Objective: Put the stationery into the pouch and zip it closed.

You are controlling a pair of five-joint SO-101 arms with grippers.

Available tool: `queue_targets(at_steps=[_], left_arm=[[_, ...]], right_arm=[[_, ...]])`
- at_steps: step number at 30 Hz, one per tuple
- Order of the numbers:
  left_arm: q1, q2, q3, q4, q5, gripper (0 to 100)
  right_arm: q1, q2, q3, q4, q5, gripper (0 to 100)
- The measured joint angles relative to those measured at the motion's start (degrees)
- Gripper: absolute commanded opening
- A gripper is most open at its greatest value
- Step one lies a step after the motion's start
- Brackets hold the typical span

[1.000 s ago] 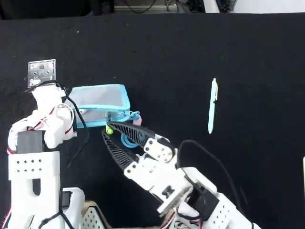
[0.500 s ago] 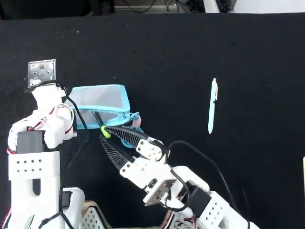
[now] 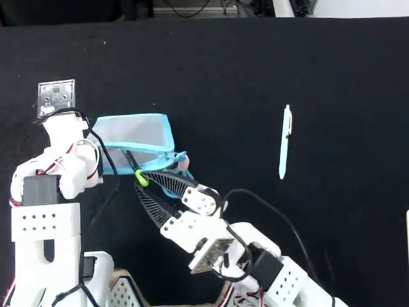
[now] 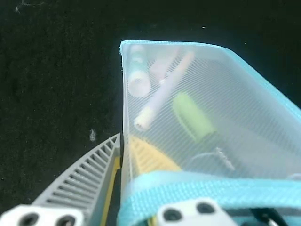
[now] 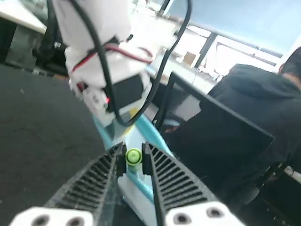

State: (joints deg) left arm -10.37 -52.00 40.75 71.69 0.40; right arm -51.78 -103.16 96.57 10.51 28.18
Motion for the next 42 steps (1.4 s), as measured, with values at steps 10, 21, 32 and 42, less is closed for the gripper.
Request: queue_targets(at_steps=[10, 21, 32, 42], left_arm=[[0.0, 0.0, 0.0, 0.0, 0.0, 3], [0.0, 0.0, 0.0, 0.0, 0.0, 3], [0.0, 0.0, 0.35, 0.0, -0.09, 3], [0.0, 0.0, 0.35, 0.0, -0.09, 3]], right_arm=[[0.0, 0.0, 0.0, 3.08, 0.0, 1.1], [0.0, 0.0, 0.0, 4.48, 0.0, 1.1], [0.0, 0.0, -5.71, 17.41, 0.0, 1.1], [0.0, 0.0, -5.8, 17.85, 0.0, 1.1]])
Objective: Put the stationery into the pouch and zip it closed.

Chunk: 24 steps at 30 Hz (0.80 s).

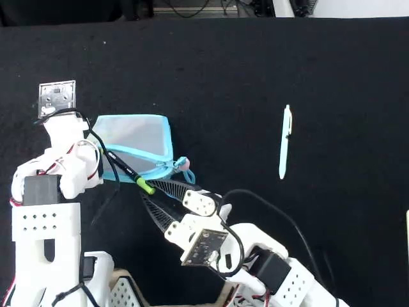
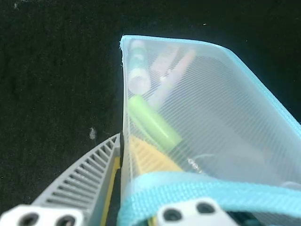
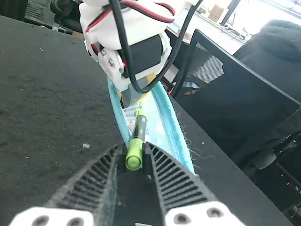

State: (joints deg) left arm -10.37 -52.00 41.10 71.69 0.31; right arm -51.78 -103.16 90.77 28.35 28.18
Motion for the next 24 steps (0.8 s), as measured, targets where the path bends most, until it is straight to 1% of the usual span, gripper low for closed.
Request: queue_targets(at_steps=[18, 20, 24], left_arm=[[0.0, 0.0, 0.0, 0.0, 0.0, 3], [0.0, 0.0, 0.0, 0.0, 0.0, 3], [0.0, 0.0, 0.0, 0.0, 0.0, 3]], right_arm=[[0.0, 0.0, 0.0, -1.76, 0.0, 2.1], [0.0, 0.0, 0.0, -1.76, 0.0, 7.0], [0.0, 0.0, 0.0, -1.76, 0.0, 20.7]])
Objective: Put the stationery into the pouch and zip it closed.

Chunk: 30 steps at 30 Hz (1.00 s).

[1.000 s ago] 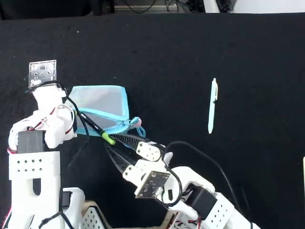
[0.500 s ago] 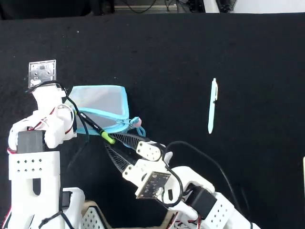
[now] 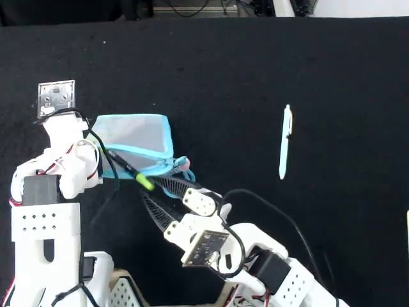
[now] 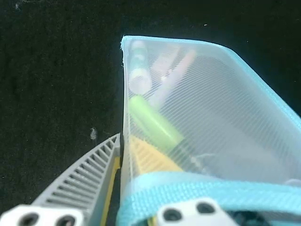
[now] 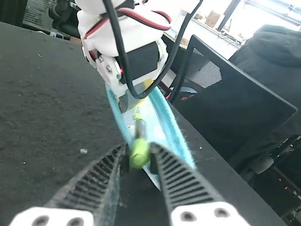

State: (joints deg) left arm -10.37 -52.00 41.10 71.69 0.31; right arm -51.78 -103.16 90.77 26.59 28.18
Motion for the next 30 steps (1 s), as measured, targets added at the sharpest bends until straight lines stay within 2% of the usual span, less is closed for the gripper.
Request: queue_targets(at_steps=[4, 7, 30], left_arm=[[0.0, 0.0, 0.0, 0.0, 0.0, 3], [0.0, 0.0, 0.0, 0.0, 0.0, 3], [0.0, 0.0, 0.0, 0.0, 0.0, 3]], right_arm=[[0.0, 0.0, 0.0, 0.0, 0.0, 28.9], [-0.18, 0.0, 0.0, 0.0, 0.0, 31.3], [-0.18, 0.0, 0.0, -0.09, -0.09, 31.5]])
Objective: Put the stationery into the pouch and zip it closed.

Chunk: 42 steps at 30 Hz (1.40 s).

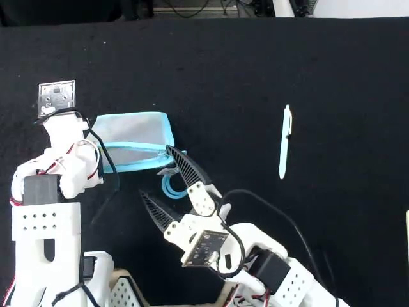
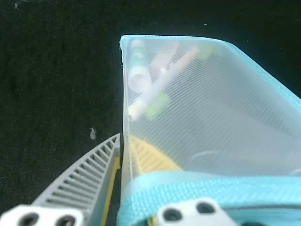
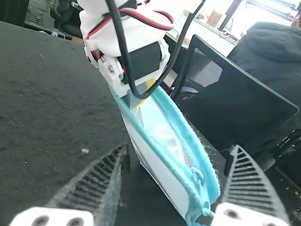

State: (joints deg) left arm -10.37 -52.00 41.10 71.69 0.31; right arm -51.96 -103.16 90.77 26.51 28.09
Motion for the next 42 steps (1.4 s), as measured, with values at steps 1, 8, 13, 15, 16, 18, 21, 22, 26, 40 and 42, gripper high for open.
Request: queue_targets(at_steps=[1, 8, 13, 15, 16, 18, 21, 22, 26, 40, 42], left_arm=[[0.0, 0.0, 0.0, 0.0, 0.0, 3], [0.0, 0.0, 0.0, 0.0, 0.0, 3], [0.0, 0.0, 0.0, 0.0, 0.0, 3], [0.0, 0.0, 0.0, 0.0, 0.0, 3], [0.0, 0.0, 0.0, 0.0, 0.0, 3], [0.0, 0.0, 0.0, 0.0, 0.0, 3], [0.0, 0.0, 0.0, 0.0, 0.0, 3], [0.0, 0.0, 0.0, 0.0, 0.0, 3], [0.0, 0.0, 0.0, 0.0, 0.0, 3], [0.0, 0.0, 0.0, 0.0, 0.0, 3], [0.0, 0.0, 0.0, 0.0, 0.0, 3]], right_arm=[[0.0, 0.0, 0.0, 0.0, 0.0, 31.5], [0.0, 0.0, 0.0, 0.0, 0.0, 31.5], [0.0, 0.0, 0.0, 0.0, 0.0, 31.5], [0.0, 0.0, 0.0, 0.0, 0.0, 31.5], [0.0, 0.0, 0.0, 0.0, 0.0, 31.5], [0.0, 0.0, 0.0, 0.0, 0.0, 31.5], [2.99, 0.0, 0.0, 0.18, -0.09, 31.5], [4.66, 0.0, -0.62, 0.88, -0.09, 31.5], [10.37, 0.0, -6.42, 6.51, -2.81, 31.5], [36.75, 0.0, -34.81, 19.34, -6.33, 31.5], [39.38, 0.0, -35.87, 19.52, -6.51, 31.5]])
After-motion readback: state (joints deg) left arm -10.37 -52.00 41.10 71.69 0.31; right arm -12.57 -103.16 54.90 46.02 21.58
